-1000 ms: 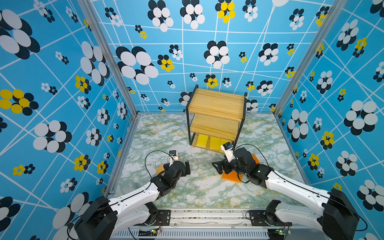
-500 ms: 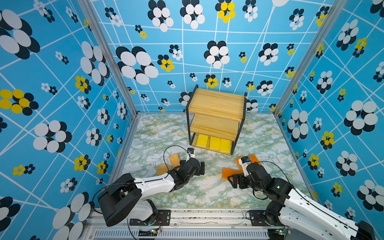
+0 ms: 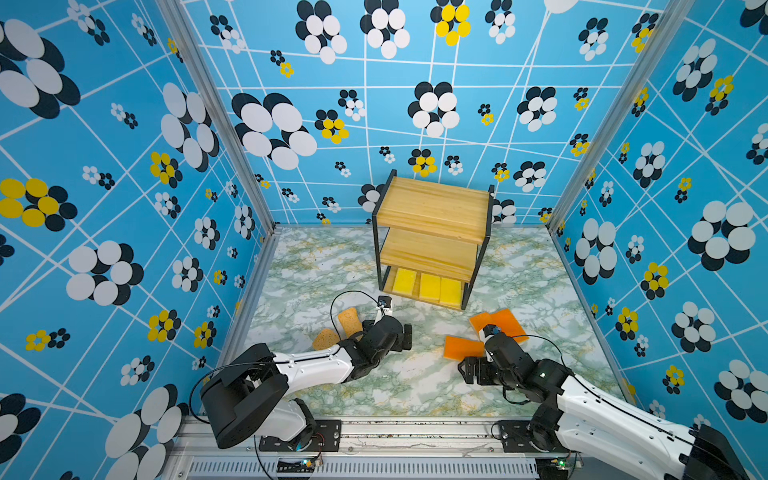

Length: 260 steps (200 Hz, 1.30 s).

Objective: Place and organize the cleaning sponges onto the shelf

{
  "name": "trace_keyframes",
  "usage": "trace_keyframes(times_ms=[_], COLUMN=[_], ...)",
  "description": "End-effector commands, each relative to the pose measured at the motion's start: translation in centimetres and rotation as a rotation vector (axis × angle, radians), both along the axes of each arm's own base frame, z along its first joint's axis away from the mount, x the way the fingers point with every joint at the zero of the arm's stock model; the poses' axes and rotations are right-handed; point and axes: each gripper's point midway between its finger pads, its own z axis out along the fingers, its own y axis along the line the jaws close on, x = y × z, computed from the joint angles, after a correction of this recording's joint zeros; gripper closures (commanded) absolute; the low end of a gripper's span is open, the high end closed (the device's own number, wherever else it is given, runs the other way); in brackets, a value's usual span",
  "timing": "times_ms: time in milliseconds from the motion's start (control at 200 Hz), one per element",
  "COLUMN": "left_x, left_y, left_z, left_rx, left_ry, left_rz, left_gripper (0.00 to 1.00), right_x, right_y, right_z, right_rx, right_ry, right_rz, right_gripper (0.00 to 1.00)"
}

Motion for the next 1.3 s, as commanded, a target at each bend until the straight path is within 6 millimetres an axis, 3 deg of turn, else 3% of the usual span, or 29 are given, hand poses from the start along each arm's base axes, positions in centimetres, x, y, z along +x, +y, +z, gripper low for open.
trace_keyframes(times_ms=[0,180,360,615,795,885,1050,1140,1295], left_x=[0.0,-0.2,-0.2,-0.5,-0.6,-0.5,-0.2,-0.1,-0.1], left_y=[0.1,0.3,0.6,1.5,1.8,2.2,1.8,1.2,-0.3], left_z=[0.4,0.4,0.6,0.6,0.8,0.9,1.2,1.0,0.4], left_rx=[-0.005,0.002,0.017,0.009,0.017,0.046,0.037,0.015,-0.018], left_ry=[-0.005,-0.006,-0.01,-0.01,-0.016,-0.02,-0.036,-0.035,-0.017], left_rz=[0.021,0.025,0.031,0.055,0.063,0.071,0.06,0.046,0.012], left_gripper=[0.01,0.01,0.01,0.01,0.01,0.01,0.01,0.01,0.01], right_x=[1.2,1.6,1.9,3.1,3.7,3.9,4.8,5.1,6.3], right_y=[1.9,2.6,4.6,8.9,12.3,11.5,7.2,5.3,3.9], right_z=[1.1,0.5,0.4,1.1,2.8,3.6,4.9,4.4,3.8], right_rx=[0.069,0.053,0.108,0.23,0.305,0.267,0.123,0.059,-0.007], right_ry=[-0.052,-0.038,-0.029,-0.052,-0.055,-0.096,-0.212,-0.217,-0.231], right_rz=[0.035,0.069,0.128,0.25,0.362,0.35,0.236,0.186,0.111], right_gripper=[0.01,0.01,0.01,0.01,0.01,0.01,0.01,0.01,0.01])
